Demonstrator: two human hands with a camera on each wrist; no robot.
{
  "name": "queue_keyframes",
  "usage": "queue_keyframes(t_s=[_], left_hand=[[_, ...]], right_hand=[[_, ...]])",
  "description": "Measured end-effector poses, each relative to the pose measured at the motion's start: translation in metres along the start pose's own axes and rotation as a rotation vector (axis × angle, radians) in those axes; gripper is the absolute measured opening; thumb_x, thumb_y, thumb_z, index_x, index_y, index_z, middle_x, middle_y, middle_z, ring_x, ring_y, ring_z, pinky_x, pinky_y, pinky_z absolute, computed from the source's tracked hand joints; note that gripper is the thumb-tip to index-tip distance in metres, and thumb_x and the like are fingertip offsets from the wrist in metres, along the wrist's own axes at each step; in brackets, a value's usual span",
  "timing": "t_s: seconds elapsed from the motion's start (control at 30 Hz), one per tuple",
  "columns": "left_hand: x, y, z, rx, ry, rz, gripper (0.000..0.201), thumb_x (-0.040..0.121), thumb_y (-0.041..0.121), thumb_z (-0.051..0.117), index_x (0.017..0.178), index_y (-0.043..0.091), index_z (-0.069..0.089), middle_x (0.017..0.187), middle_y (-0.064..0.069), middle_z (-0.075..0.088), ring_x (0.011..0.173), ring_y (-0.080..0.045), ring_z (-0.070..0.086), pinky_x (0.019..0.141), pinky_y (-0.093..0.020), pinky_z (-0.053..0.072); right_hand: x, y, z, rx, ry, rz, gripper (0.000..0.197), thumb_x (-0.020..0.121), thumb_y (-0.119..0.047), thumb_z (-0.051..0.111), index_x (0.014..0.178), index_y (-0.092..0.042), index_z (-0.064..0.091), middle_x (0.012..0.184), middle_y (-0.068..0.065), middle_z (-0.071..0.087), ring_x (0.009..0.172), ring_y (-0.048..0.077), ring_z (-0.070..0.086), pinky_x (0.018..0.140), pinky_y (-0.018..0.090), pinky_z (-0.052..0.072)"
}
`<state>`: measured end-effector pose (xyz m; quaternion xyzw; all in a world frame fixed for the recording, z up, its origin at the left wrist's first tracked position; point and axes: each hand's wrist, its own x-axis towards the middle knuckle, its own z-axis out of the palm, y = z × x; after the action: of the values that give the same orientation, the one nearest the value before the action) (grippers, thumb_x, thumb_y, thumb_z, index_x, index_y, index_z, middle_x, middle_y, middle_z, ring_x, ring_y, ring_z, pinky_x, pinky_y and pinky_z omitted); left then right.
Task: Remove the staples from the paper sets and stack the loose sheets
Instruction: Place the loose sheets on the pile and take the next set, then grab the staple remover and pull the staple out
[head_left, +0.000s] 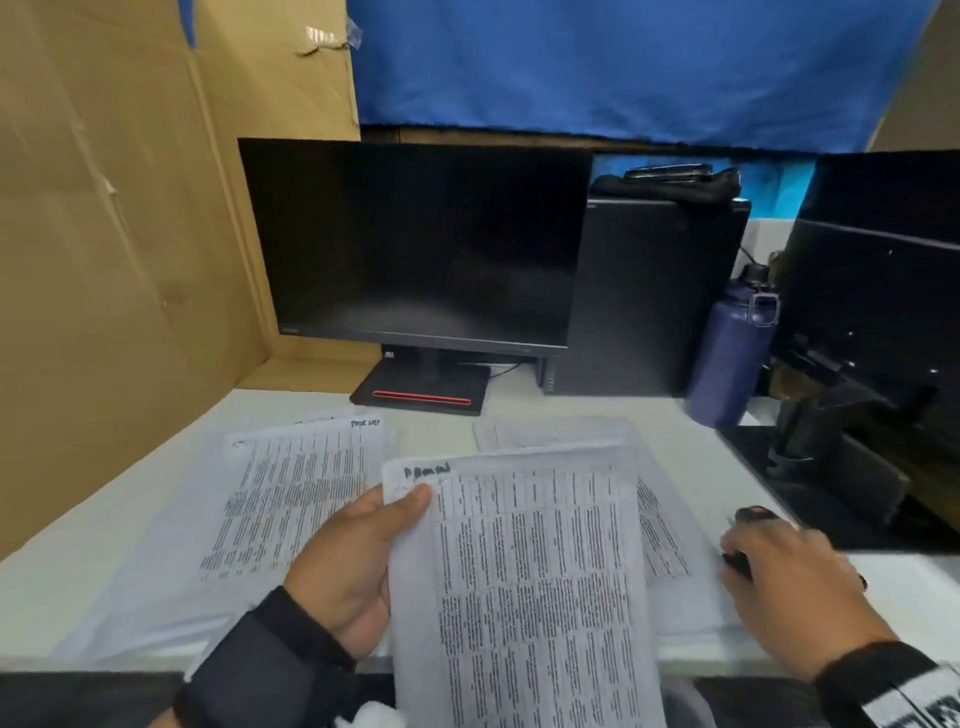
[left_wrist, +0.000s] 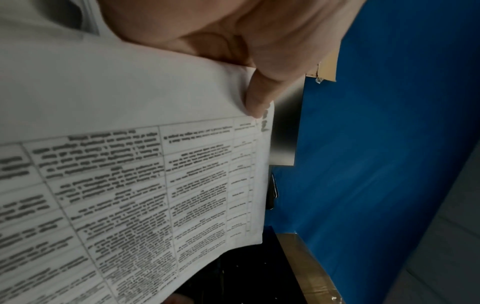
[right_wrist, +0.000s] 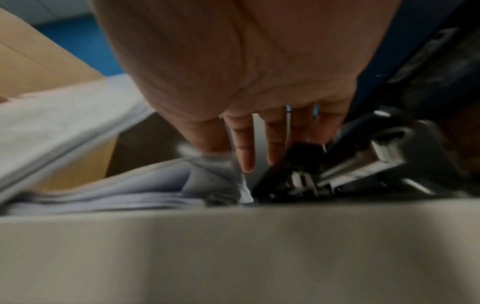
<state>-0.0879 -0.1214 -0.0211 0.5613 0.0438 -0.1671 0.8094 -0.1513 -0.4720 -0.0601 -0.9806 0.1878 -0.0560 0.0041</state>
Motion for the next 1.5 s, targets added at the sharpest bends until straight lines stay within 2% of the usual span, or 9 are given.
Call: queue_keyframes(t_s=[0.13, 0.3, 0.43, 0.57, 0.67, 0.77, 1.03, 1.2, 1.5], left_hand=[[-0.003, 0.002, 0.0, -0.006, 0.002, -0.014, 0.041, 0.096, 0.018, 0.061, 0.129, -0.004, 0.065, 0.123, -0.029, 0.071, 0.116, -0.046, 0.068, 0.105, -0.057, 0.051], [-0.01, 0.008, 0.005, 0.021, -0.021, 0.031, 0.033, 0.098, 0.014, 0.058, 0.126, -0.002, 0.068, 0.121, -0.028, 0.072, 0.116, -0.045, 0.069, 0.108, -0.059, 0.049], [-0.02, 0.011, 0.014, 0.213, 0.02, 0.192, 0.02, 0.101, 0.007, 0.057, 0.107, 0.001, 0.075, 0.104, -0.023, 0.078, 0.097, -0.041, 0.076, 0.091, -0.051, 0.059], [-0.029, 0.011, 0.022, 0.304, -0.022, 0.235, 0.02, 0.101, 0.005, 0.057, 0.099, 0.001, 0.076, 0.095, -0.022, 0.08, 0.088, -0.04, 0.077, 0.082, -0.049, 0.063], [-0.032, 0.007, 0.029, 0.349, -0.052, 0.233, 0.021, 0.101, 0.004, 0.057, 0.099, 0.004, 0.078, 0.096, -0.019, 0.08, 0.09, -0.037, 0.078, 0.086, -0.049, 0.062], [-0.032, 0.005, 0.033, 0.368, -0.088, 0.184, 0.019, 0.1, 0.004, 0.058, 0.1, 0.002, 0.077, 0.098, -0.021, 0.08, 0.094, -0.043, 0.076, 0.089, -0.056, 0.06], [-0.034, -0.002, 0.037, 0.285, -0.146, 0.142, 0.02, 0.099, 0.012, 0.061, 0.101, 0.0, 0.077, 0.104, -0.032, 0.075, 0.089, -0.04, 0.071, 0.092, -0.059, 0.056], [-0.033, -0.01, 0.041, 0.295, -0.123, 0.194, 0.024, 0.101, 0.011, 0.06, 0.089, 0.01, 0.081, 0.097, -0.026, 0.078, 0.085, -0.036, 0.073, 0.091, -0.061, 0.056], [-0.034, -0.022, 0.045, 0.258, -0.065, 0.232, 0.021, 0.099, 0.009, 0.061, 0.092, 0.008, 0.081, 0.095, -0.025, 0.078, 0.086, -0.038, 0.073, 0.092, -0.066, 0.054]], right_hand=[[0.004, 0.005, 0.016, 0.152, -0.032, 0.052, 0.009, 0.092, -0.029, 0.056, 0.091, -0.032, 0.047, 0.099, -0.001, 0.058, 0.094, 0.025, 0.054, 0.084, 0.042, 0.048], [0.004, 0.01, 0.011, 0.375, -0.072, 0.154, 0.038, 0.09, -0.014, 0.059, 0.12, -0.031, 0.043, 0.102, 0.001, 0.068, 0.105, 0.028, 0.064, 0.096, 0.041, 0.049], [0.002, -0.001, -0.029, 0.544, 0.199, 0.154, 0.05, 0.085, -0.017, 0.071, 0.127, -0.032, 0.05, 0.12, 0.005, 0.066, 0.107, 0.029, 0.063, 0.099, 0.052, 0.051], [-0.04, -0.055, -0.075, 0.529, 0.596, -0.23, 0.037, 0.078, -0.01, 0.073, 0.113, -0.021, 0.065, 0.1, -0.004, 0.062, 0.093, 0.018, 0.051, 0.089, 0.032, 0.042], [-0.072, -0.101, -0.069, 0.638, 0.483, -0.521, 0.039, 0.072, -0.027, 0.07, 0.111, -0.03, 0.065, 0.099, -0.015, 0.062, 0.088, 0.003, 0.053, 0.084, 0.009, 0.037], [-0.079, -0.125, -0.044, 0.686, 0.315, -0.534, 0.038, 0.07, -0.04, 0.07, 0.105, -0.042, 0.056, 0.094, -0.026, 0.058, 0.09, -0.008, 0.053, 0.078, -0.003, 0.036], [-0.08, -0.137, -0.028, 0.805, 0.435, -0.474, 0.037, 0.068, -0.028, 0.082, 0.091, -0.036, 0.055, 0.084, -0.024, 0.052, 0.082, -0.009, 0.052, 0.069, 0.002, 0.038], [-0.081, -0.137, -0.027, 0.819, 0.447, -0.478, 0.034, 0.072, -0.03, 0.078, 0.094, -0.037, 0.053, 0.089, -0.024, 0.05, 0.085, -0.006, 0.052, 0.072, 0.007, 0.041], [-0.083, -0.137, -0.029, 0.747, 0.45, -0.491, 0.026, 0.075, -0.03, 0.072, 0.095, -0.032, 0.055, 0.09, -0.017, 0.054, 0.082, 0.007, 0.059, 0.069, 0.022, 0.048]])
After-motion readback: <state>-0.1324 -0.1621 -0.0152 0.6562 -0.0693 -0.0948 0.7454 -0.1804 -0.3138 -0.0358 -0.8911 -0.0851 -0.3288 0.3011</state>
